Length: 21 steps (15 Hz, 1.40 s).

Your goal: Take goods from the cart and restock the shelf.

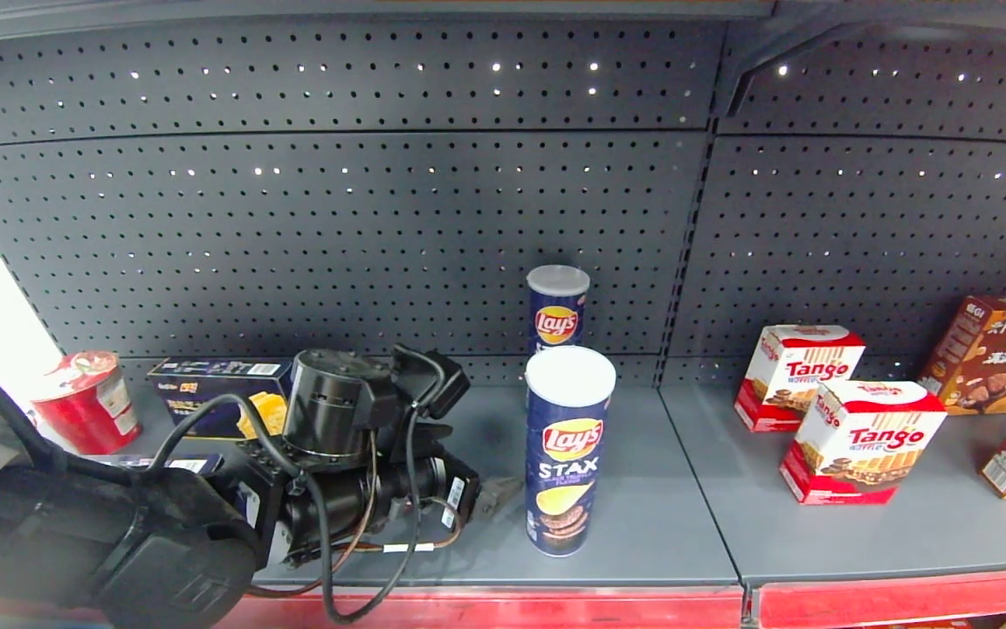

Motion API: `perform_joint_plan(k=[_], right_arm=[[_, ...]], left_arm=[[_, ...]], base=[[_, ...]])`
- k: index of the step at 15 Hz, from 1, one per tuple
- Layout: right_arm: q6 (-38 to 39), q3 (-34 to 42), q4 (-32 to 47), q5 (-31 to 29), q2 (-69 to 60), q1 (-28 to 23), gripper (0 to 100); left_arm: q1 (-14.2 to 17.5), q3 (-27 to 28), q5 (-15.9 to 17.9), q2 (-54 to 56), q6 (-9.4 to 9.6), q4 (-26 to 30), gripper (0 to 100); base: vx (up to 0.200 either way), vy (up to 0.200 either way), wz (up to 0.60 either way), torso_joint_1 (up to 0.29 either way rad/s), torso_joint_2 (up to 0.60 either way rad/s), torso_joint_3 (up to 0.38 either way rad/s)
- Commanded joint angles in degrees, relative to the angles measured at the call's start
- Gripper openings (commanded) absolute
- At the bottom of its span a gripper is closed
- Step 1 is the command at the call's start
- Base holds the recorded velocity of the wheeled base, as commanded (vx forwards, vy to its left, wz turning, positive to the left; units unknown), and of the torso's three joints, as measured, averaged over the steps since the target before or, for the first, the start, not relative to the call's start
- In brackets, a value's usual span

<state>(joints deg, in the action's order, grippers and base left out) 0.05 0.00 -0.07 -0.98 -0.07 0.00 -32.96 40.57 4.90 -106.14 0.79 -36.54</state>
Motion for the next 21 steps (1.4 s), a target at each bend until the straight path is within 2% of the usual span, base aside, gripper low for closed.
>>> perform_joint_plan(k=[1, 11, 14, 15, 18, 19, 21], right_arm=[[-0.05, 0.0, -0.01, 0.01, 0.07, 0.0, 100], [-0.05, 0.0, -0.01, 0.01, 0.07, 0.0, 100], [0.04, 0.0, -0.01, 0.01, 0.07, 0.0, 100], [-0.05, 0.0, -0.01, 0.01, 0.07, 0.0, 100], [0.04, 0.0, -0.01, 0.01, 0.07, 0.0, 100], [-0.05, 0.0, -0.01, 0.01, 0.07, 0.0, 100], [-0.05, 0.0, -0.01, 0.01, 0.07, 0.0, 100]], left_arm=[[0.0, 0.04, 0.02, -0.29, 0.0, -0.03, 100], [0.36, -0.49, 0.02, -0.2, 0.0, 0.24, 100], [2.73, -0.49, -0.42, 5.42, -0.09, 0.59, 100], [4.31, -1.2, -1.47, 9.29, -0.27, 1.03, 100], [6.51, -4.71, -4.99, 23.61, -0.09, 8.41, 100], [6.68, -6.56, -7.01, 33.02, -0.18, 11.93, 100], [6.86, -9.81, -8.42, 48.84, 0.09, 22.03, 100]], base=[[0.0, 0.0, 0.0, 0.0, 0.0, 0.0], [0.0, 0.0, 0.0, 0.0, 0.0, 0.0], [0.0, 0.0, 0.0, 0.0, 0.0, 0.0], [0.0, 0.0, 0.0, 0.0, 0.0, 0.0], [0.0, 0.0, 0.0, 0.0, 0.0, 0.0], [0.0, 0.0, 0.0, 0.0, 0.0, 0.0], [0.0, 0.0, 0.0, 0.0, 0.0, 0.0]])
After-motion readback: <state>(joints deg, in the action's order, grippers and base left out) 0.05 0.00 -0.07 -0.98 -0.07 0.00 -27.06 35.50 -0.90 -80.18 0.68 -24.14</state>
